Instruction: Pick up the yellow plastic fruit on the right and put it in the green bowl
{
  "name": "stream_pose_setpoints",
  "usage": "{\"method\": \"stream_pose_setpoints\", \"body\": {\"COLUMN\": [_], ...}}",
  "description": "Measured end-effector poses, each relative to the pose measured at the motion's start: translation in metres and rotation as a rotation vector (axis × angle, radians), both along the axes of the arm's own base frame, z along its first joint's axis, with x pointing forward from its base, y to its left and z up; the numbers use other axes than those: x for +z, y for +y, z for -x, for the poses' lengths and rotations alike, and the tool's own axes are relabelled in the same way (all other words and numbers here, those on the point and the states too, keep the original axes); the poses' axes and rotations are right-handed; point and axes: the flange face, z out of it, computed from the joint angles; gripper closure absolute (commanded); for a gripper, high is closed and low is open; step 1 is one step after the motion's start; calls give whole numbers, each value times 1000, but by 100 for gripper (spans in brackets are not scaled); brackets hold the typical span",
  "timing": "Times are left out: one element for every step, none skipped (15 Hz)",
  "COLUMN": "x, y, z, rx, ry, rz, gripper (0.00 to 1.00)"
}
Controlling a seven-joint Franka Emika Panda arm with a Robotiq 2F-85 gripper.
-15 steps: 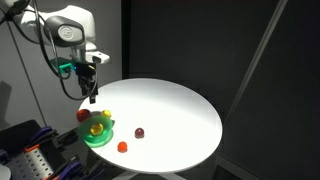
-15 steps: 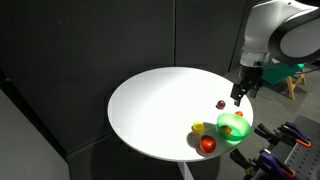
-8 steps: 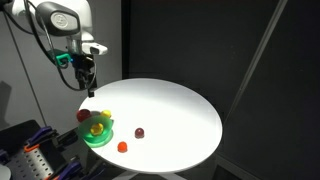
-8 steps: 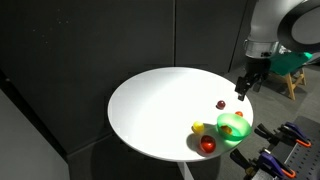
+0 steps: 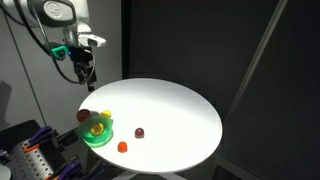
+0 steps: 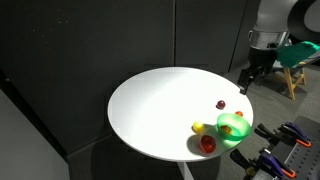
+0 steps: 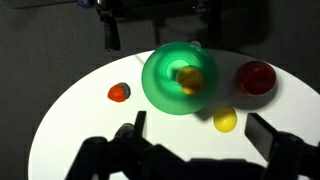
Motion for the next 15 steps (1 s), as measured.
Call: {"method": "stream_pose_setpoints", "body": {"x": [2, 4, 6, 7, 8, 10, 11, 13, 14, 15, 16, 17, 17, 16, 15], "y": [0, -1, -1, -2, -2, -2, -2, -2, -1, -1, -2, -2, -1, -1, -1], "z": [1, 1, 2, 3, 3, 4, 4, 4, 4, 4, 4, 5, 5, 5, 5], "rx": [-2, -5, -10, -17, -25, -33, -39, -46, -52, -57, -60, -62, -61, -60, -59], "ry": [-3, -4, -4, -3, -3, -3, -6, -9, -12, -14, -17, -20, -19, -18, -16], "rz": [0, -1, -4, -9, -16, -25, -32, -40, -46, -53, -56, -57, -57, -56, -55], "gripper": [0, 0, 0, 0, 0, 0, 0, 0, 0, 0, 0, 0, 0, 0, 0]}}
